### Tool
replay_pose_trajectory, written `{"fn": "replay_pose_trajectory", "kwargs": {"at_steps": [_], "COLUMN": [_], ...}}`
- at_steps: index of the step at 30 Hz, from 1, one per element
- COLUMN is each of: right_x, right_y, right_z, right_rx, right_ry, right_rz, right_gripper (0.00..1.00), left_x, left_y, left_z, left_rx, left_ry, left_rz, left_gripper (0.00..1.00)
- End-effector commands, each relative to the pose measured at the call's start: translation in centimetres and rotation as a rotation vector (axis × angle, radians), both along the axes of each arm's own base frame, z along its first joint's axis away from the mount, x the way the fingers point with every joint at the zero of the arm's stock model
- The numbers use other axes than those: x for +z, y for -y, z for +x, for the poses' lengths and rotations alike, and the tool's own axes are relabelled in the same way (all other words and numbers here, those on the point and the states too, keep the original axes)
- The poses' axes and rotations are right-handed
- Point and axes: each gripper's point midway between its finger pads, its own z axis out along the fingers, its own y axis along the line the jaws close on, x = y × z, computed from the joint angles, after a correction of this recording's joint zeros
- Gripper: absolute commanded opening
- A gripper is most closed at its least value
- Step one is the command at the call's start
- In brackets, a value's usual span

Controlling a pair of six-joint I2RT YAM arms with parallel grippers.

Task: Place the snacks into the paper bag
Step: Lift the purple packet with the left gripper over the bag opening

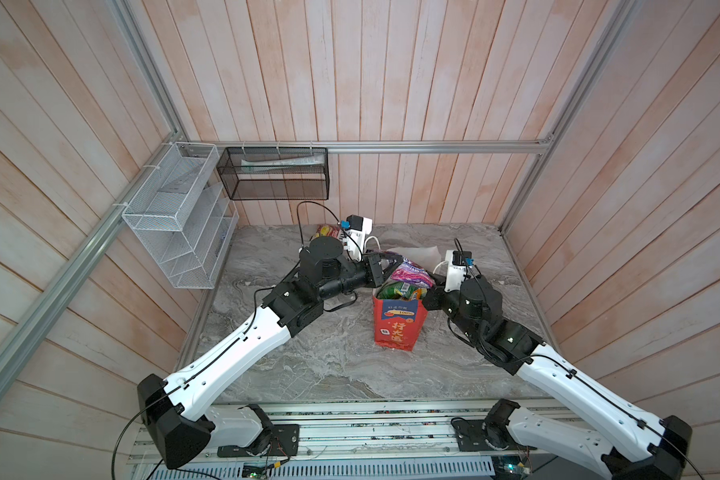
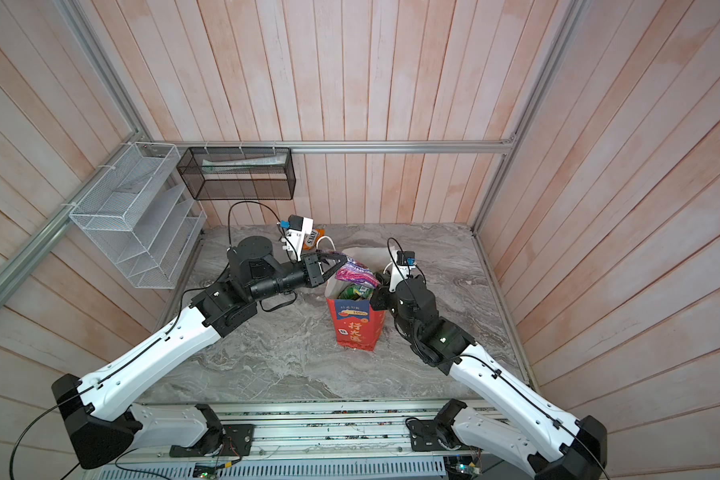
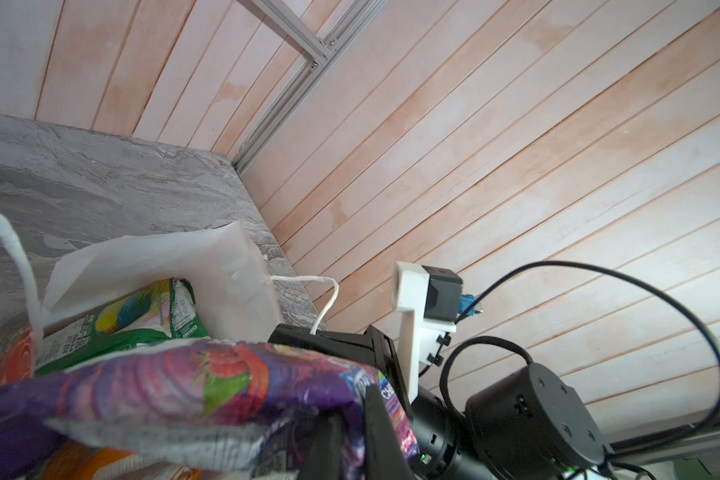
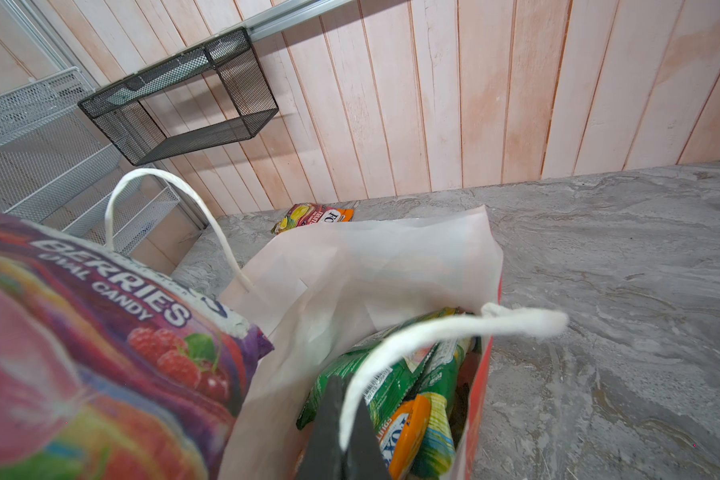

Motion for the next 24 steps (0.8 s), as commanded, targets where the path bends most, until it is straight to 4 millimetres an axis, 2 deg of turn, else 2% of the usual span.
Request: {"fn": "replay_pose_trajectory", "kwargs": {"at_steps": [1, 7, 12, 24], "right_x": [1.7, 1.8, 1.8, 1.9], "right_y": [-0.2, -0.1, -0.1, -0.1], "right_z": [-0.2, -0.3, -0.3, -0.3], "right_rx": [0.008, 0.004, 0.005, 0.004], "right_ry": [0.037, 0.041, 0.04, 0.042], "right_rz": [0.016, 0.019, 0.018, 0.019], "right_gripper": [0.0, 0.0, 0.0, 0.0], "left_x": [0.4, -0.9, -1.0, -2.3], "left_y": [0.1, 0.0, -0.6, -0.2], "left_z": [0.7, 1.8, 2.3, 3.4], "left_rx": [0.046, 0.098, 0.14, 0.163], "left_ry": [0.019, 0.001, 0.011, -0.003], "left_rz": [0.026, 0.067, 0.09, 0.137], "left_gripper": [0.0, 0.0, 0.0, 0.0]}}
